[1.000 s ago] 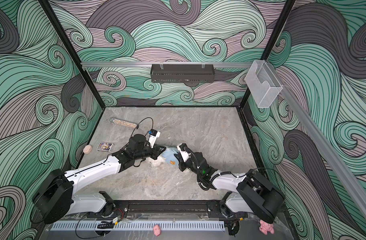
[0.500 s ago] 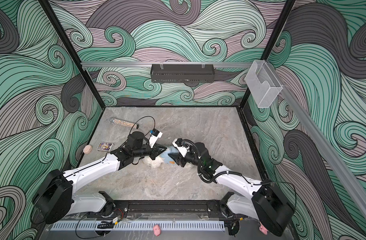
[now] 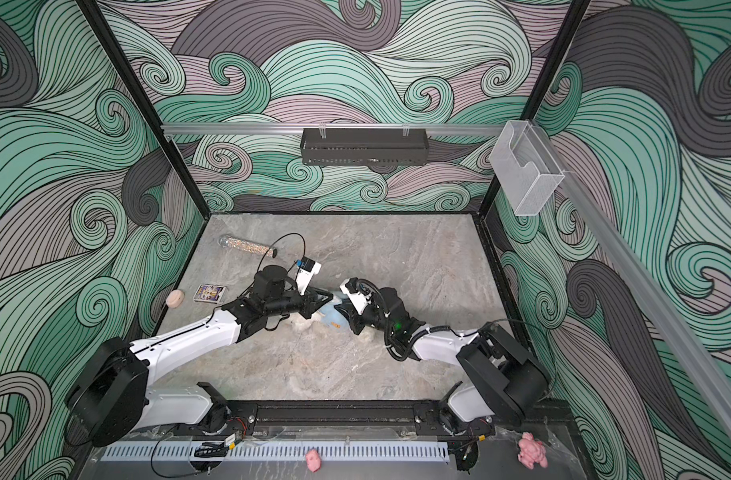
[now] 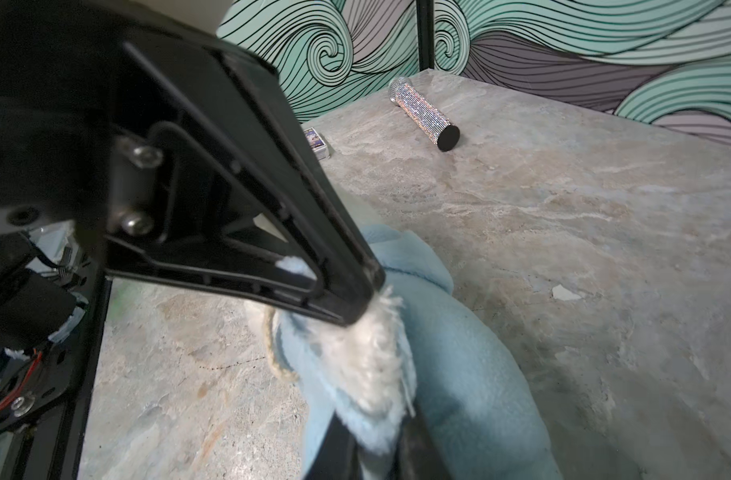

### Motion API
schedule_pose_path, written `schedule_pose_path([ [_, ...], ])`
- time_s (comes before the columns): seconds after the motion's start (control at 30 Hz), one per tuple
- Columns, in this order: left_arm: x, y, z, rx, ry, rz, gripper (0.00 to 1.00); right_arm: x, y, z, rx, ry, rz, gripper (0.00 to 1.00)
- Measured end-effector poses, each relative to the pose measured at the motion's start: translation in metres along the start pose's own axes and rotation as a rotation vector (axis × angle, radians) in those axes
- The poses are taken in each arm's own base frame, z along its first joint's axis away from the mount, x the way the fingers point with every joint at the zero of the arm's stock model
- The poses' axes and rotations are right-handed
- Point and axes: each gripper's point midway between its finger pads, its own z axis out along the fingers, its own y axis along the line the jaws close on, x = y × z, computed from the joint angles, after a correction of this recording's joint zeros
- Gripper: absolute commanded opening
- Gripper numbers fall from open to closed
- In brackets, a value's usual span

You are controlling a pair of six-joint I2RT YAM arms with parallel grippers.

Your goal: Dress the teddy bear

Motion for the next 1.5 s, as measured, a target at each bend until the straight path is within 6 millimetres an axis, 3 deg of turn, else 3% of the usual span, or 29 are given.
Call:
schedule_pose_path([
  [0.1, -0.001, 0.004, -0.002, -0.027, -0.012, -0.031, 0.00, 0.013, -0.007, -0.001, 0.049, 0.012, 0.025, 0.30],
  [0.17, -0.002, 0.007, -0.004, -0.043, -0.022, -0.045, 0.00, 0.015, -0.010, -0.001, 0.071, 0.011, 0.032, 0.29],
  [0.37, -0.002, 0.009, -0.007, -0.056, -0.034, -0.072, 0.00, 0.014, -0.012, -0.003, 0.098, -0.009, 0.051, 0.00],
  [0.47, -0.001, 0.007, -0.009, -0.048, -0.028, -0.058, 0.00, 0.009, -0.011, -0.008, 0.098, -0.027, 0.031, 0.00],
  [0.63, 0.005, -0.006, -0.013, -0.001, 0.059, 0.058, 0.28, 0.002, -0.006, -0.025, 0.100, -0.052, -0.043, 0.00],
  [0.77, -0.002, -0.016, -0.020, 0.021, 0.106, 0.164, 0.37, -0.002, -0.003, -0.035, 0.094, -0.053, -0.113, 0.00],
  [1.13, -0.026, -0.049, -0.044, 0.073, 0.134, 0.490, 0.30, -0.001, 0.003, -0.044, 0.076, -0.028, -0.213, 0.00],
  [1.3, -0.025, -0.054, -0.031, 0.103, 0.229, 0.605, 0.27, 0.000, 0.004, -0.044, 0.072, -0.026, -0.219, 0.00],
  [1.5, 0.003, -0.040, -0.008, 0.128, 0.400, 0.650, 0.24, 0.001, 0.004, -0.044, 0.072, -0.024, -0.222, 0.00],
])
